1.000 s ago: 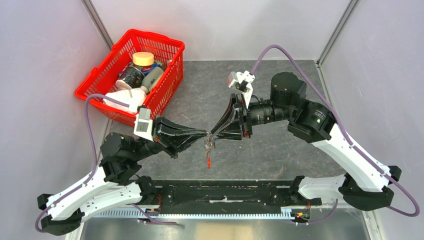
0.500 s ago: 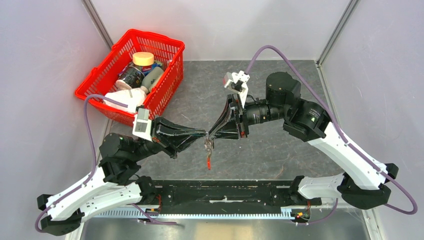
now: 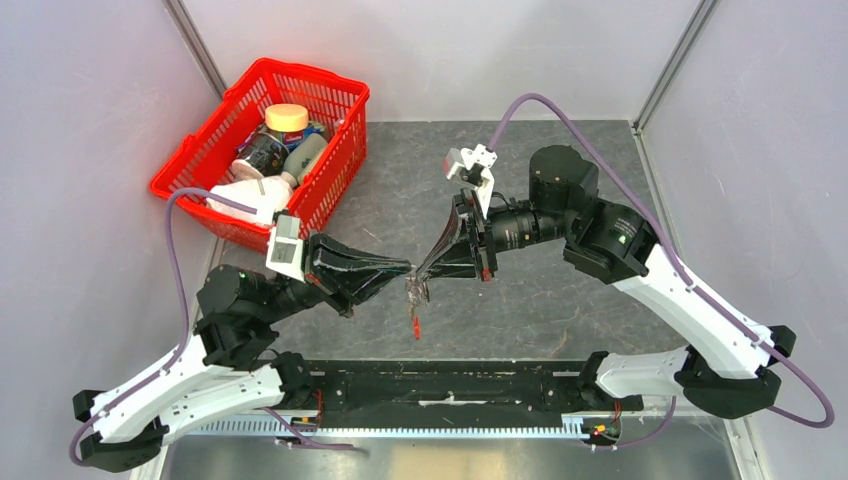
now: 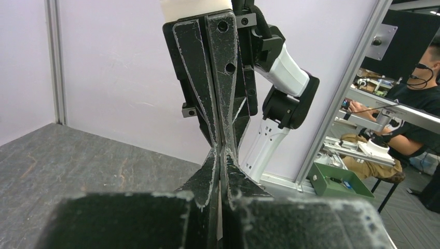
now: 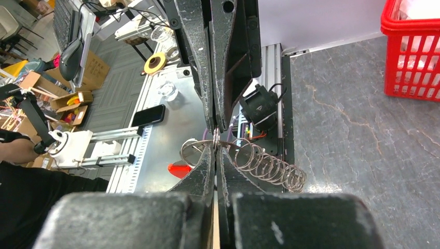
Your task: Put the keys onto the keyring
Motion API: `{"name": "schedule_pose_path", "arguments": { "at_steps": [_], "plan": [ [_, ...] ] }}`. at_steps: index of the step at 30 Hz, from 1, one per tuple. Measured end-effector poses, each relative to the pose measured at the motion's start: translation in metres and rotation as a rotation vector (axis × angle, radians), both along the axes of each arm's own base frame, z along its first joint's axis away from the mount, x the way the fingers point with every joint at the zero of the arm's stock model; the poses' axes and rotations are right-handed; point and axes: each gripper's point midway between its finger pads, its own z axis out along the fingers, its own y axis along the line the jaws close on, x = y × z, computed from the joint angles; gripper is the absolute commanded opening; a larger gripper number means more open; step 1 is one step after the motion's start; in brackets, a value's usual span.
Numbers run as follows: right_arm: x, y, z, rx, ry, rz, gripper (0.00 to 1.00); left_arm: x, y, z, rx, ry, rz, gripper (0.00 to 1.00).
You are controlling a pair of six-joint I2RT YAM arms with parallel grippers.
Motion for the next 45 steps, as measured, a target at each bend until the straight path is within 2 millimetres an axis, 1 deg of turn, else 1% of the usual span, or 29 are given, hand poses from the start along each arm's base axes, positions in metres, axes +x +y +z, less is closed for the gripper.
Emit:
{"name": "schedule_pose_path", "arguments": {
  "at_steps": [5,9,13,16,19,22,25,28,30,32,36,45],
  "plan": [
    [-0.004,-0.004,-0.007,-0.021,-0.005,0.016,0.00,-0.005,0.000,-0.008,0.073,0.033,-0.024,0.30],
    [-0.014,-0.017,-0.017,-0.055,-0.018,0.035,0.00,-0.013,0.005,-0.014,0.140,0.066,-0.052,0.35],
    [-0.024,-0.027,-0.033,-0.099,-0.022,0.080,0.00,-0.026,0.013,-0.012,0.206,0.094,-0.089,0.40],
    [-0.030,-0.031,-0.055,-0.155,-0.003,0.121,0.00,-0.034,0.016,-0.013,0.262,0.117,-0.124,0.41],
    [-0.034,-0.034,-0.074,-0.210,0.022,0.161,0.00,-0.036,0.010,-0.021,0.333,0.157,-0.155,0.41],
    [-0.036,-0.034,-0.085,-0.243,0.033,0.191,0.00,-0.035,-0.003,-0.045,0.431,0.217,-0.195,0.42],
    [-0.036,-0.034,-0.094,-0.270,0.045,0.214,0.00,-0.034,-0.017,-0.074,0.540,0.291,-0.243,0.43],
    [-0.035,-0.033,-0.099,-0.283,0.047,0.224,0.00,-0.033,-0.025,-0.096,0.611,0.344,-0.272,0.44],
    [-0.035,-0.032,-0.102,-0.288,0.049,0.229,0.00,-0.036,-0.025,-0.105,0.640,0.365,-0.288,0.45],
    [-0.035,-0.032,-0.104,-0.293,0.052,0.236,0.00,-0.038,-0.024,-0.107,0.650,0.373,-0.298,0.45],
    [-0.035,-0.031,-0.106,-0.296,0.053,0.243,0.00,-0.042,-0.022,-0.105,0.645,0.366,-0.314,0.46],
    [-0.032,-0.024,-0.115,-0.320,0.079,0.257,0.00,-0.042,-0.023,-0.111,0.656,0.376,-0.317,0.46]
  ]
}}
